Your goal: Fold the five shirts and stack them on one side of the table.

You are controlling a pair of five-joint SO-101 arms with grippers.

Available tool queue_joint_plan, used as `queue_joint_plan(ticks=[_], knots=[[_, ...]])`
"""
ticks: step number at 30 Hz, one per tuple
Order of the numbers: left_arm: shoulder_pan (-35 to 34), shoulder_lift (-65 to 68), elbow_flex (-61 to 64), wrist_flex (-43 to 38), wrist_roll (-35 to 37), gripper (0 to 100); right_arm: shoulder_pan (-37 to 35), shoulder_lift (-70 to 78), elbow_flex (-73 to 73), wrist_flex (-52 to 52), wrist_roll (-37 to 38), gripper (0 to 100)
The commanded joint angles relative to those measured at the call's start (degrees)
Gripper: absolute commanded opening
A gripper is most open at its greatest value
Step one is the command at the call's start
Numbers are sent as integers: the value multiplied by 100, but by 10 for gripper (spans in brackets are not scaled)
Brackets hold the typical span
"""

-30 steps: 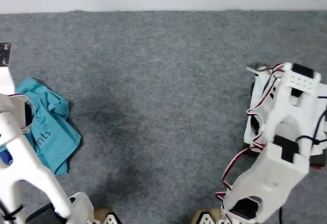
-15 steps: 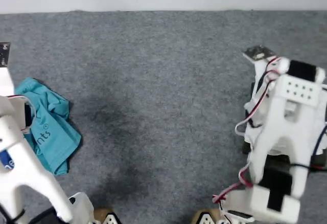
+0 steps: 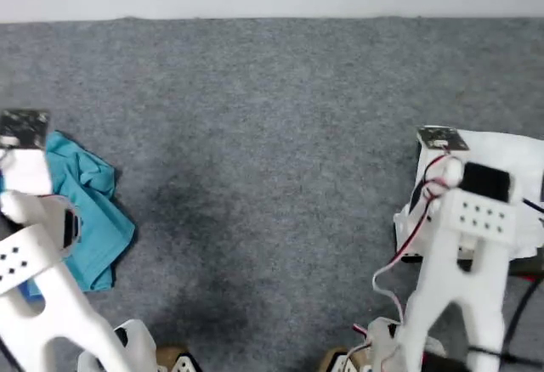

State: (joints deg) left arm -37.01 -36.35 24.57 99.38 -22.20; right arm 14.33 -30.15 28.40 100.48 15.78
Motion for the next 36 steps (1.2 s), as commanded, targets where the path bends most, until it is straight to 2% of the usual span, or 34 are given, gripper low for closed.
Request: queue_joint_plan(ticks=[1,5,10,13,17,22,27,30,36], knots=[[62,-105,409,-185,-123,199,-4,-822,26,233,-79,9],[70,-97,1130,-1055,-211,265,-4,-1437,26,242,-79,9],[404,44,2026,-2092,-501,269,-4,-1771,167,242,-70,9],[695,457,2167,-2479,-492,268,-4,-1807,290,242,-70,9],[721,1292,1956,-2945,-193,268,-4,-1807,299,251,-70,9],[721,2505,1543,-3147,-176,254,-4,-1807,299,251,-70,9],[730,3297,910,-3191,-167,134,4,-1807,299,251,-70,9],[791,3314,382,-2866,-88,14,4,-1807,290,251,-70,9],[1310,3314,-1051,-1855,695,13,4,-1807,290,242,-70,9]])
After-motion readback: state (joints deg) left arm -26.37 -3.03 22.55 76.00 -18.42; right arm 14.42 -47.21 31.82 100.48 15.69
